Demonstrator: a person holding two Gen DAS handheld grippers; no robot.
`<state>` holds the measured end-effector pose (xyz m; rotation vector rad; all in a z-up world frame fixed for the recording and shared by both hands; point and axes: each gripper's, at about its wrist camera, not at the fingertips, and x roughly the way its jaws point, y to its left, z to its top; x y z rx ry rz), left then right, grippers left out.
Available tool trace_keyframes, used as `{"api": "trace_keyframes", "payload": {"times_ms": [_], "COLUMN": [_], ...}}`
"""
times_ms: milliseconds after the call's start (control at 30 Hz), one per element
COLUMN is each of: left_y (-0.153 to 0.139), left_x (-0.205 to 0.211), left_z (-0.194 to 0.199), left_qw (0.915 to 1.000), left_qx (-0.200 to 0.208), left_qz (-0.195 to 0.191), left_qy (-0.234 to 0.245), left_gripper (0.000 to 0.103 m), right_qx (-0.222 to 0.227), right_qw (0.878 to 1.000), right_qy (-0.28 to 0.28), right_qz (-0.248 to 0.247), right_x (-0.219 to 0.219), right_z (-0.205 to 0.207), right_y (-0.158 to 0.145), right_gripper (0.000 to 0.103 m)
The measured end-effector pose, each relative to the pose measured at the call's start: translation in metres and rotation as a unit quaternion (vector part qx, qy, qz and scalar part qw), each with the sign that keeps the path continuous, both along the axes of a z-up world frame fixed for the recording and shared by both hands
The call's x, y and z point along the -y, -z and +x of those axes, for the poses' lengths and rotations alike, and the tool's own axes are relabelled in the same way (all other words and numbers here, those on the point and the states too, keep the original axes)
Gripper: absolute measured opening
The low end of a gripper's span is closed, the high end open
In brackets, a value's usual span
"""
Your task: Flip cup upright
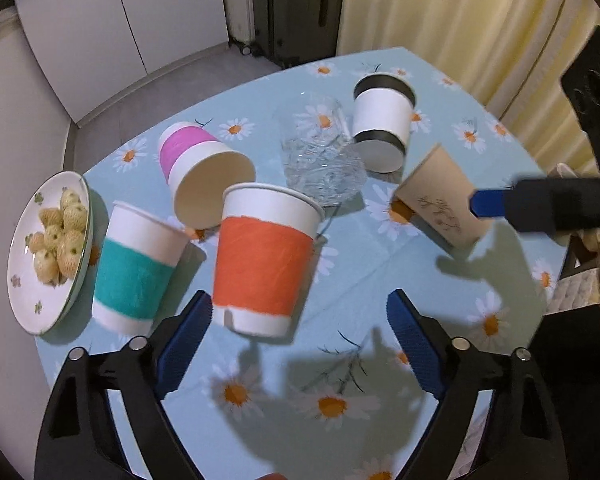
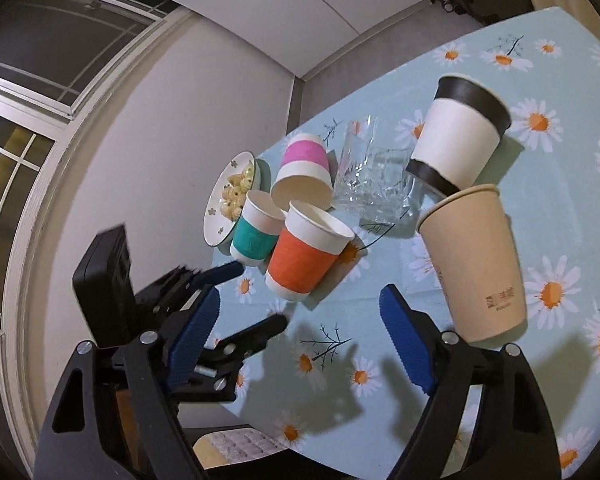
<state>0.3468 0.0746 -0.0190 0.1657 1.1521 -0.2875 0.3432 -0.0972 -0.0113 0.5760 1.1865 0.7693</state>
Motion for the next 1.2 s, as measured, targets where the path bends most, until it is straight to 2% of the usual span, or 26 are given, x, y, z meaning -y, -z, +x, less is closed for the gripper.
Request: {"api": "trace_keyframes", "payload": {"times_ms": [133,200,300,433,733,867,967,1067,1200], "left_y": [0.019,0.027,0.035,0.044,0.034,0.017,0.004,-0.003,0.003], "left_x": [0.000,-0.002,-0.001,-0.002,-0.004,0.000,-0.001,0.000,0.004], "left_z": [0.018,0.024,0.031,0.036,0.029,0.014,-0.001,-0.024,-0.056], "left_qw": [0.9988,0.9981,0.9970,0.9955,0.9958,0.9968,0.9949,0.9881,0.9729], "left_qx": [-0.029,-0.046,-0.059,-0.071,-0.073,-0.073,-0.082,-0.090,-0.105], "left_qz": [0.039,0.042,0.050,0.064,0.055,0.026,-0.030,-0.089,-0.147], "left_qy": [-0.003,0.000,0.000,0.000,-0.008,-0.023,-0.051,-0.087,-0.144], "left_gripper": [0.079,0.073,0.072,0.059,0.059,0.059,0.059,0.059,0.059], "right_qx": [-0.018,-0.020,-0.023,-0.032,-0.041,-0.038,-0.035,-0.039,-0.049], "right_qw": [1.000,1.000,1.000,0.999,0.999,0.999,0.998,0.998,0.997], "right_qy": [-0.002,-0.006,-0.012,-0.016,-0.013,-0.019,-0.026,-0.032,-0.038], "right_qz": [0.010,0.009,0.007,0.006,0.020,0.029,0.040,0.047,0.050], "right_x": [0.002,0.002,0.000,0.001,0.014,0.022,0.028,0.036,0.049], "right_z": [0.002,0.001,0.000,-0.002,-0.005,-0.011,-0.020,-0.029,-0.043], "right_y": [0.008,0.010,0.013,0.018,0.017,0.010,0.005,0.002,0.004], "right_gripper": [0.079,0.079,0.079,0.079,0.079,0.079,0.079,0.079,0.079]}}
